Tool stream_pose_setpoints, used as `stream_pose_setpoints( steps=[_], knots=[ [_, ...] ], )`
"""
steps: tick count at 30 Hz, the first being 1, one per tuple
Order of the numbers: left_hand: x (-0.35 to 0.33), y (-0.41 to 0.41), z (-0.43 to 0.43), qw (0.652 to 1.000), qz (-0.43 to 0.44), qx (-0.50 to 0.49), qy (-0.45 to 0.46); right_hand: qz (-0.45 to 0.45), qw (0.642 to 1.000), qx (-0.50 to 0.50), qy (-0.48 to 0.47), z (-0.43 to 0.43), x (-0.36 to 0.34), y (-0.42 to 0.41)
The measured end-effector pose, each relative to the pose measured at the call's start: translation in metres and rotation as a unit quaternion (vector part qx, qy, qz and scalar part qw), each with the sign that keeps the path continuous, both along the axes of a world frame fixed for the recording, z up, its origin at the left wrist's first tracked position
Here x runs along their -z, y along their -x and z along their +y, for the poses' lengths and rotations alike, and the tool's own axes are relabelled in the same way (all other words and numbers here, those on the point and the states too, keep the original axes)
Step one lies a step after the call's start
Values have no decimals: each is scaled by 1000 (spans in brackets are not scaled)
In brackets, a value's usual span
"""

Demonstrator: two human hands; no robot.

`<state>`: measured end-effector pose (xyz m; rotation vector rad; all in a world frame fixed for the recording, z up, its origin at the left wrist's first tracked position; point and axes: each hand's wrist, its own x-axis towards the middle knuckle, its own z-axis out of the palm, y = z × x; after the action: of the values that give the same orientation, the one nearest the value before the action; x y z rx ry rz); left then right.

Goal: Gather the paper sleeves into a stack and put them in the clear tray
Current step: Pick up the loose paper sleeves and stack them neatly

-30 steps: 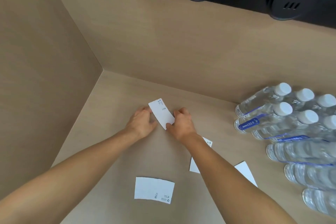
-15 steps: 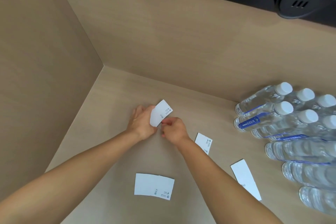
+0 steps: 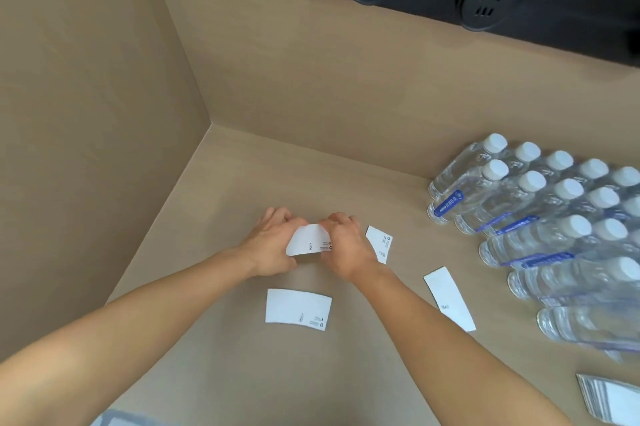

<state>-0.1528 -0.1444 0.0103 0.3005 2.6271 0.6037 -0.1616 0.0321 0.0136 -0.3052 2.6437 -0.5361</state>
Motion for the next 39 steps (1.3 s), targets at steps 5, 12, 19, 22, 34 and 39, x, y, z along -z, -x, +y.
stream_pose_setpoints(
  steps=[5, 12, 19, 22, 34, 39],
  knots=[
    [3, -32, -9, 1000, -11, 11, 15, -15, 1000, 4, -27, 6, -1, -36],
    [18, -69, -20, 998, -39, 12, 38, -45, 999, 13, -28, 7, 22, -81],
    [37, -97, -19, 998, -55, 6, 32, -55, 998, 41, -4, -3, 42, -108],
    [40, -102, -19, 998, -50, 2, 26, -49, 998, 36, -8, -3, 43, -113],
    [42, -106, -19, 998, -48, -25, -17, -59, 995, 3, -85, -6, 40, -121],
    [33, -101, -28, 997, -75, -27, -7, -66, 996, 20, -51, 5, 42, -125]
  ],
)
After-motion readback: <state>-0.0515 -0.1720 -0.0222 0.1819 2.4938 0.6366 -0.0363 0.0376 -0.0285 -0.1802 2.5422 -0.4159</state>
